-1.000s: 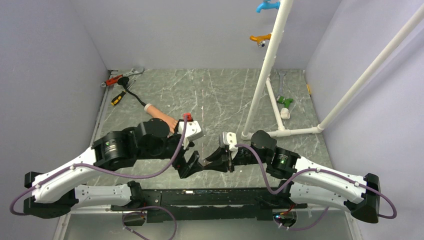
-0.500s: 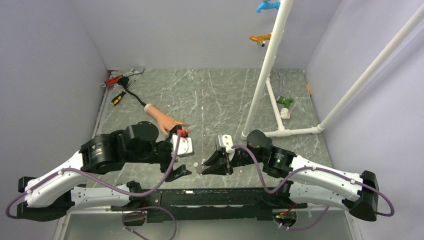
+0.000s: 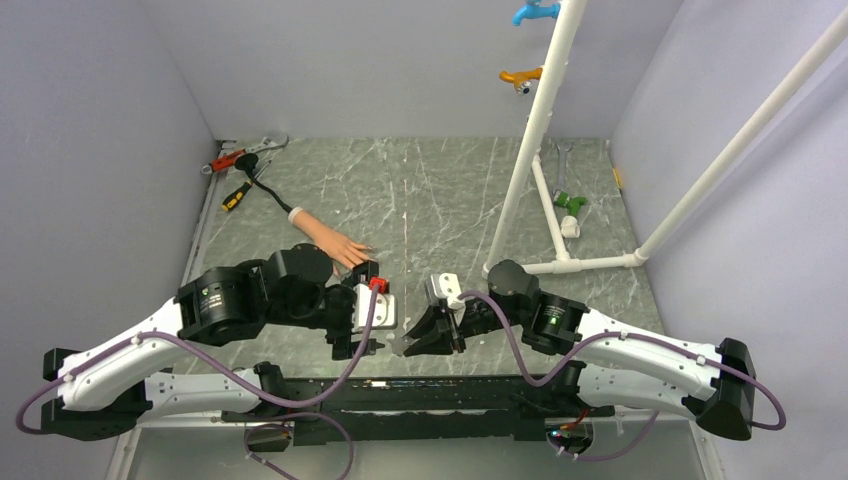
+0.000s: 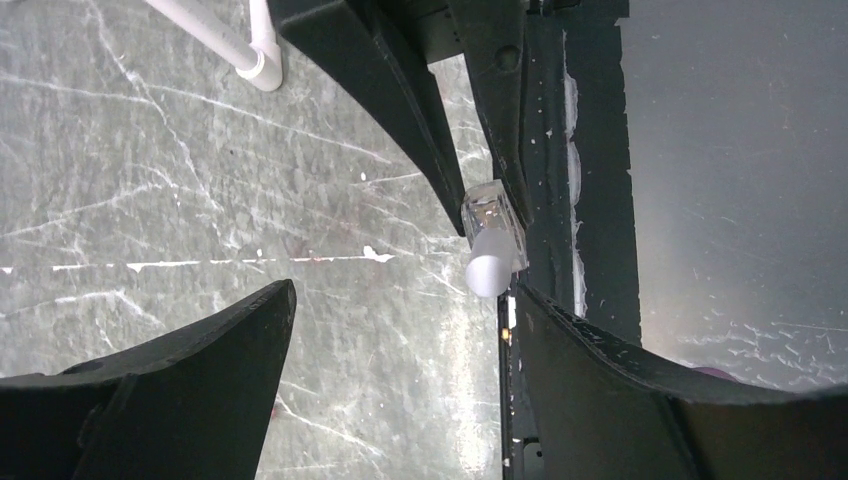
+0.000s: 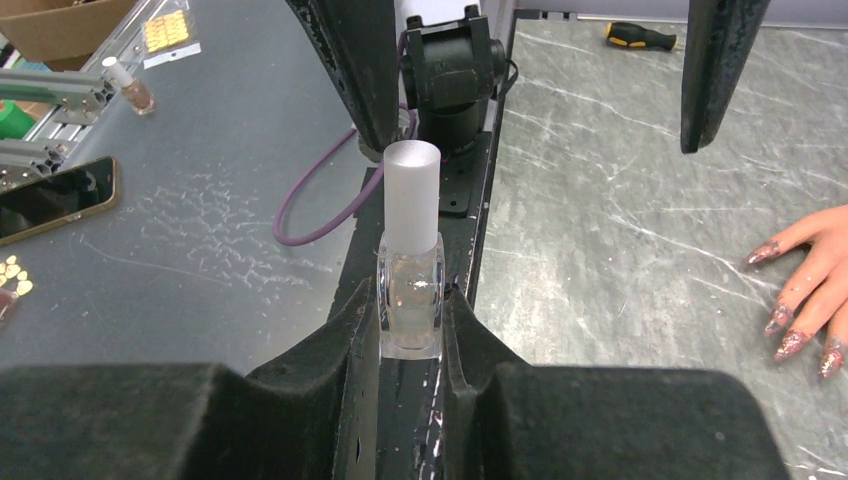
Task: Paint the nails
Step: Unscrew the nail polish bottle.
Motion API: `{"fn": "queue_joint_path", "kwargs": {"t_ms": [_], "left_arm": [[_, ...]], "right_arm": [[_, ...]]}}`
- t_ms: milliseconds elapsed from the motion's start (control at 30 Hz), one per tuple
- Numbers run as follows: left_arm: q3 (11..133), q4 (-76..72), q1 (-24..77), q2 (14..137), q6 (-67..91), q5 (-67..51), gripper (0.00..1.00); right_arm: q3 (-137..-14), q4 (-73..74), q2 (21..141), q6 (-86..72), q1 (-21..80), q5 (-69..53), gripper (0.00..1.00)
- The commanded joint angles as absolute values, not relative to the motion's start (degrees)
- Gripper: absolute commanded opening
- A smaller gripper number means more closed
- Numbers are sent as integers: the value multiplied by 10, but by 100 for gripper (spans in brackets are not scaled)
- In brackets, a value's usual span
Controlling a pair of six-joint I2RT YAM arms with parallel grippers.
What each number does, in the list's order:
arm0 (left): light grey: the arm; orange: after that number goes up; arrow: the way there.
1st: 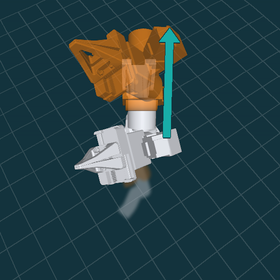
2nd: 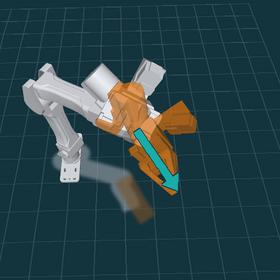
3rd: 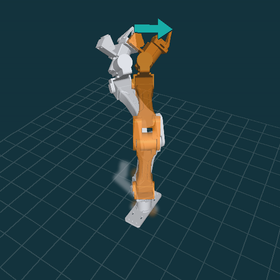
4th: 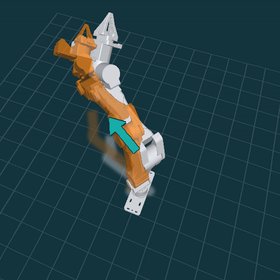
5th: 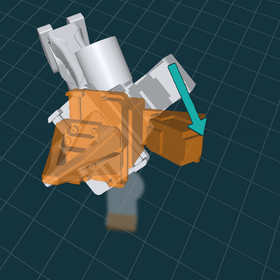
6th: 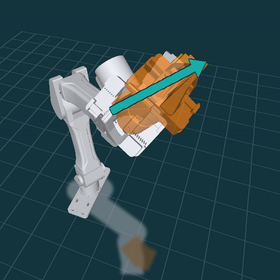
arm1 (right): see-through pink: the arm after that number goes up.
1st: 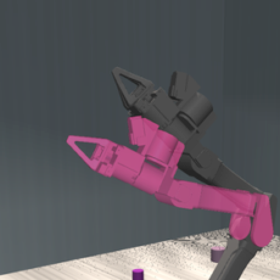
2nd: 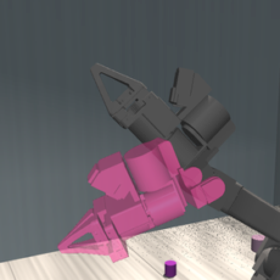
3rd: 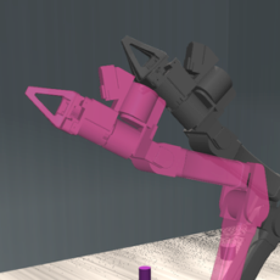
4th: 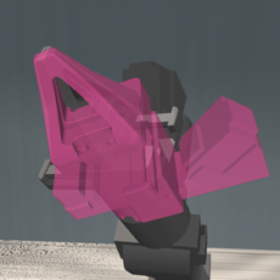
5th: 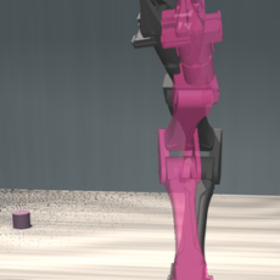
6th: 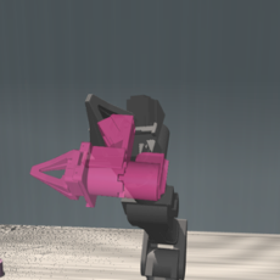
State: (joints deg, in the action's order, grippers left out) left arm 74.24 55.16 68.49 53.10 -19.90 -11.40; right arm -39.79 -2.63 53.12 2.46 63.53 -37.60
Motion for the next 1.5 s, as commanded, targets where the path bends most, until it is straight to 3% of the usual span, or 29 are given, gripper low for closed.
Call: {"fn": "queue_joint_path", "kwargs": {"t_ms": [0,333,1267,1400,1467], "left_arm": [[722,506,687,520,-228,-151,84],[704,495,687,512,-239,-201,76],[672,489,687,527,-240,-202,47],[674,491,687,531,-238,-205,34],[677,495,687,536,-235,-206,18]], "right_arm": [[-427,-51,533,29,643,-384,0],[-426,-60,533,24,649,-338,0],[-435,-75,549,26,665,-318,0],[-436,-75,552,28,666,-318,0],[-435,-78,552,27,666,-318,0]]}}
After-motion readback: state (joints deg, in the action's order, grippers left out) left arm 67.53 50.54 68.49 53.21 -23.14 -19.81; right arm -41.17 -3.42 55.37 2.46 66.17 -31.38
